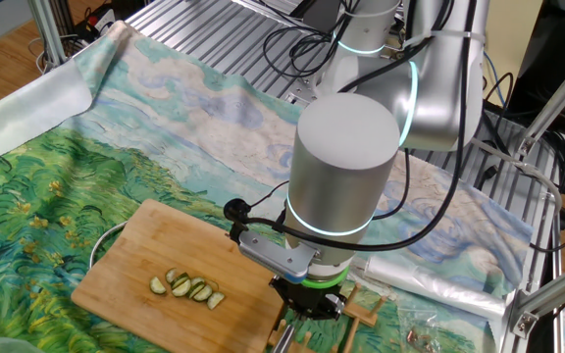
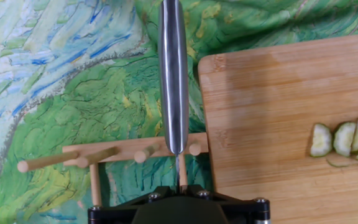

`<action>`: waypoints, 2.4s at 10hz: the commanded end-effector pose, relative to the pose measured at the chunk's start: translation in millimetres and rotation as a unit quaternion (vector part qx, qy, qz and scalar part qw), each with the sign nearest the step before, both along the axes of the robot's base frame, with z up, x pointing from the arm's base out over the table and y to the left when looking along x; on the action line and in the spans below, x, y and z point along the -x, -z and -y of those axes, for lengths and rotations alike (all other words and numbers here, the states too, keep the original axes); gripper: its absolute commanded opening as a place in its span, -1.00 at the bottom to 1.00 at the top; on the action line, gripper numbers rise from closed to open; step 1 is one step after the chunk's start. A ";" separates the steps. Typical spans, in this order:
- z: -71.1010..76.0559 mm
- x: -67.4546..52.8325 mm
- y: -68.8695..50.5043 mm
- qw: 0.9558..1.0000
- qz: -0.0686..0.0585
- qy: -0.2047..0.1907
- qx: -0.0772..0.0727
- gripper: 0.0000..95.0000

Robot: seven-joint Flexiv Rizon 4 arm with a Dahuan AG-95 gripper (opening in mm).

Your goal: Chop the cucumber into shreds

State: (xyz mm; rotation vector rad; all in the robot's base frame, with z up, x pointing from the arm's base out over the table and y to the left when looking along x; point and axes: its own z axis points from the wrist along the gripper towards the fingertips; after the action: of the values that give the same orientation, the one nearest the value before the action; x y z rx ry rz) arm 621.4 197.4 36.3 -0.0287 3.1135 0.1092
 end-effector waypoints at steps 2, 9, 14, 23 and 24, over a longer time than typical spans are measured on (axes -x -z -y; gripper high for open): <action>0.3 0.0 0.1 1.000 0.000 0.004 0.001 -0.60; -3.8 0.9 -6.0 1.000 -0.003 0.023 0.001 -0.60; -3.9 -7.6 -31.3 1.000 -0.015 0.024 0.012 -0.60; 31.0 -19.1 -82.2 0.998 -0.045 0.030 0.014 -0.60; 42.8 -23.3 -78.8 0.999 -0.044 0.027 0.013 -0.60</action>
State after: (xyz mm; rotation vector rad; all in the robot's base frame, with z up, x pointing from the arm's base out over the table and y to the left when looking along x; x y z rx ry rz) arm 644.4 155.1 115.4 0.0634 3.1997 0.0669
